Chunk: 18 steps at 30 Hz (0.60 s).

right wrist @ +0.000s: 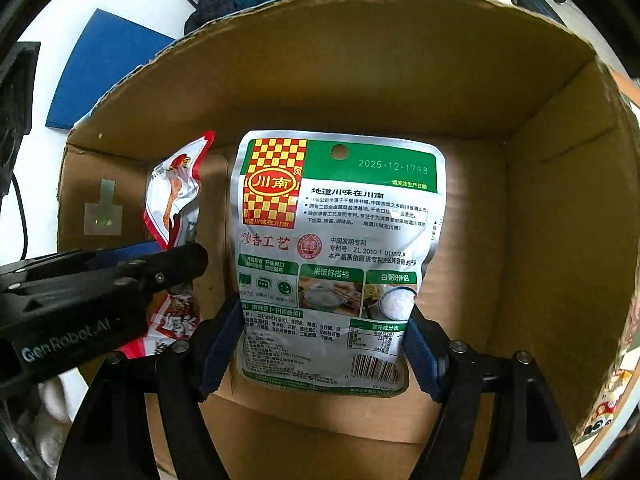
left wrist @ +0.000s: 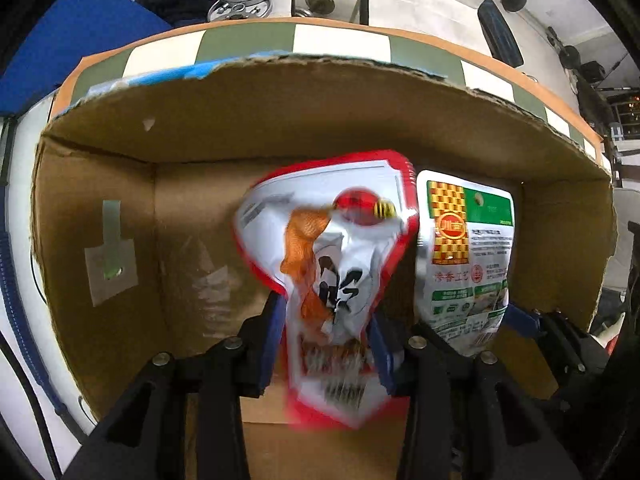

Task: Organize snacks
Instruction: 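Carry both packets into the cardboard box and open both grippers, then lift both tools out of the box back toward the snack pile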

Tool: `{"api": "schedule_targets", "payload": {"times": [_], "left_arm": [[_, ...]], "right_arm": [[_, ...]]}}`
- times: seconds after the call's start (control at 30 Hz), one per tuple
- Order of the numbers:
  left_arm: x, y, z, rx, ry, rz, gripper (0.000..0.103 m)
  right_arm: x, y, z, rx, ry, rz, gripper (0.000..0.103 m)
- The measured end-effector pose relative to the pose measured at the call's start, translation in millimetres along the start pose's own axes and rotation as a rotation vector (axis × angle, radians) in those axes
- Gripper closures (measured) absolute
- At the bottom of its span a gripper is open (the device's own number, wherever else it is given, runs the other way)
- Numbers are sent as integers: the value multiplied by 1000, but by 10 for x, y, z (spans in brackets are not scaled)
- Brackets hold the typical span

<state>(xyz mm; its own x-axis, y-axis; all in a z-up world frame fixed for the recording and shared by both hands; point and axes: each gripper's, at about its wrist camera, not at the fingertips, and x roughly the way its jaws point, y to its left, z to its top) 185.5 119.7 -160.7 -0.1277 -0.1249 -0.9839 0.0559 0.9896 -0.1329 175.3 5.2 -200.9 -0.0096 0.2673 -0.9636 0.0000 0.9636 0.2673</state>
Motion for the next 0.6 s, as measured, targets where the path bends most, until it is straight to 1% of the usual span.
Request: {"api": "schedule_targets", "payload": {"times": [0.07,0.1,0.13,0.17,0.2,0.23,0.27,0.3,0.37,0.43,0.47,0.53,0.6], "left_arm": [[-2,-34,10,21,-4,8,64],[-14,-37,15,23,-7,17,62],[-26,-43,14,28,-13,22,60],[-30,-45,7,35,-18,27,51],[-46,-47,4,38,-23,35,39],[-73,-50,-4,41,-34,42,35],[-99,-48,-12,45,-44,51,33],[-122,-59,-30,43,-53,61,33],[-186,-56,-67,36,-68,55,32],[-276,-44,-128,30,-85,45,25],[-322,-32,-179,26,-96,47,20],[-441,-6,-235,25,-116,46,19],[-565,-7,-364,17,-146,45,19]], "right_arm": [[44,12,31,4,19,0,22],[65,6,55,13,30,-2,20],[79,-2,69,20,34,-2,13],[69,-13,68,22,32,2,8],[46,-16,58,18,27,-6,5],[32,-10,53,11,25,-18,5],[4,-14,51,8,25,-20,5],[-5,-4,34,8,26,-21,5],[-53,-9,-14,7,21,-26,5],[-105,-16,-63,5,15,-32,5],[-142,-20,-96,3,11,-34,5],[-229,-22,-180,3,-3,-46,5],[-324,-25,-276,0,-19,-51,5]]}}
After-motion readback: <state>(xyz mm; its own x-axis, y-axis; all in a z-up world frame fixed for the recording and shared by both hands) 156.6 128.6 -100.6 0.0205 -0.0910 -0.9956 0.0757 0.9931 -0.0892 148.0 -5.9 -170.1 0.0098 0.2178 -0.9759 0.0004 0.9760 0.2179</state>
